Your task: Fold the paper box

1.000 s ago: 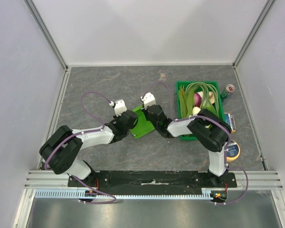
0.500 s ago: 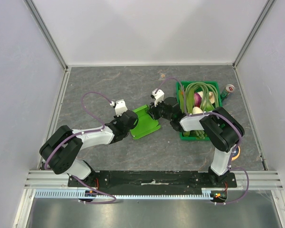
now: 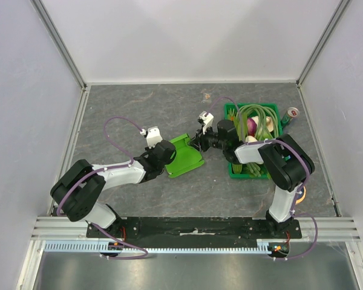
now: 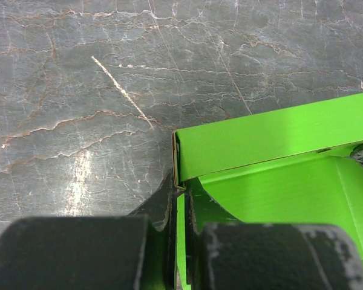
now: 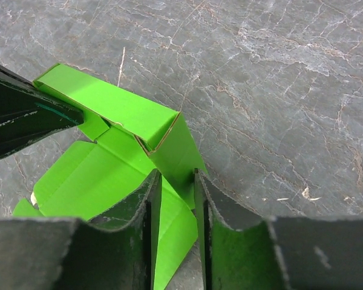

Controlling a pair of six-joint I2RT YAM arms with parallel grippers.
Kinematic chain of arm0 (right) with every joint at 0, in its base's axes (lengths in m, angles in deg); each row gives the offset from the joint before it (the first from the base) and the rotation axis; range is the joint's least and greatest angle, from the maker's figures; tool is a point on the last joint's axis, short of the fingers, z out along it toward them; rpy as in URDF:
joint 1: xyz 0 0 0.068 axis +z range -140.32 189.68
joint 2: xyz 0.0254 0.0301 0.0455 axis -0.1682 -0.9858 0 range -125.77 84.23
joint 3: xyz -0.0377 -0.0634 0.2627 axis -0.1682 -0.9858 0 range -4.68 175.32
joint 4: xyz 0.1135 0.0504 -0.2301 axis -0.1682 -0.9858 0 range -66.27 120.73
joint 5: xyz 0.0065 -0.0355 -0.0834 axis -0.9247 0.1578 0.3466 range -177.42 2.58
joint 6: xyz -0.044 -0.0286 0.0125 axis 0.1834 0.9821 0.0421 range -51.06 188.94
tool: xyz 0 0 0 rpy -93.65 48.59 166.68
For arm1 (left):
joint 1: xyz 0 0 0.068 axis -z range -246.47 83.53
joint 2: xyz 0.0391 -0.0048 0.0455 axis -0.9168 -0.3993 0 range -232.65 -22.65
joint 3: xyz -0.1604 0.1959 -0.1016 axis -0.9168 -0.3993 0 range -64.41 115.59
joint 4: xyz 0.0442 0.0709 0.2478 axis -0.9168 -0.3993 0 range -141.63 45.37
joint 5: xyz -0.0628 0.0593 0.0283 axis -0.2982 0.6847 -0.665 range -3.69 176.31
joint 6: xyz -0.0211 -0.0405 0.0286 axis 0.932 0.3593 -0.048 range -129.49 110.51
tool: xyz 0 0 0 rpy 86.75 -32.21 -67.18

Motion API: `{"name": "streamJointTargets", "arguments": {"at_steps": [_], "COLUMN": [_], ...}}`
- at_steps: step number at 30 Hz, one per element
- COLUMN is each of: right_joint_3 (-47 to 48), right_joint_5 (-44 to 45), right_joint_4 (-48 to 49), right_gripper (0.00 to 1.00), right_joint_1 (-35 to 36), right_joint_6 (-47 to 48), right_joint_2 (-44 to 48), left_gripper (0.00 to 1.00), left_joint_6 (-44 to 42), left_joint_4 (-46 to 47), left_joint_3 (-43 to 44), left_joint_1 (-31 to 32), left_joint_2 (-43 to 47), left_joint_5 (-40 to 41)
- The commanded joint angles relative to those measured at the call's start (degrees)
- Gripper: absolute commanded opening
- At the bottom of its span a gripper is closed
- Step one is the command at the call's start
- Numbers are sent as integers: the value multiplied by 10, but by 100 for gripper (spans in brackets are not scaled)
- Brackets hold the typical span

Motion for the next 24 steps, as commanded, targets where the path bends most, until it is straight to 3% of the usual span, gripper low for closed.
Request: {"name": "streamJointTargets", "arguments": {"at_steps": [1,4,6,11,13,16,17,20,24], "right_joint_3": [8,7,3,5,17,42,48,59,94], "right_joint_5": [-17,20,57,274,369,503,607,749,838], "right_joint_4": [15,22,36,40,46,29,20,35,29], "right_gripper": [32,14,11,8,0,0,0,0,0], "right_joint_1": [0,2,12,88,111,157,181,216,241], "right_joint_6": [-5,-23,-30,-13,-13,-17,-30,-33,-42], "right_joint_2": [10,9,12,10,-8,-34,-40,-63,-101], "left_gripper": [2,2,2,2,2,2,2,2,2], "left_joint_6": [-19,-19,-19,-15,-13,-12,-11,-5,-2], "left_joint_4": [-63,-63,-62,-63,-63,-70,-71,-70,-70], "left_joint_3": [-10,-8,-7,-6,-4,0,1,1,2], "left_joint_1": [2,3,2,2,2,3,3,3,3], "left_joint_2": [-24,-21,-22,-22,-23,-21,-19,-18,-19], "left_joint_5": [-23,-23,-24,-29,-30,-32,-33,-37,-43]}}
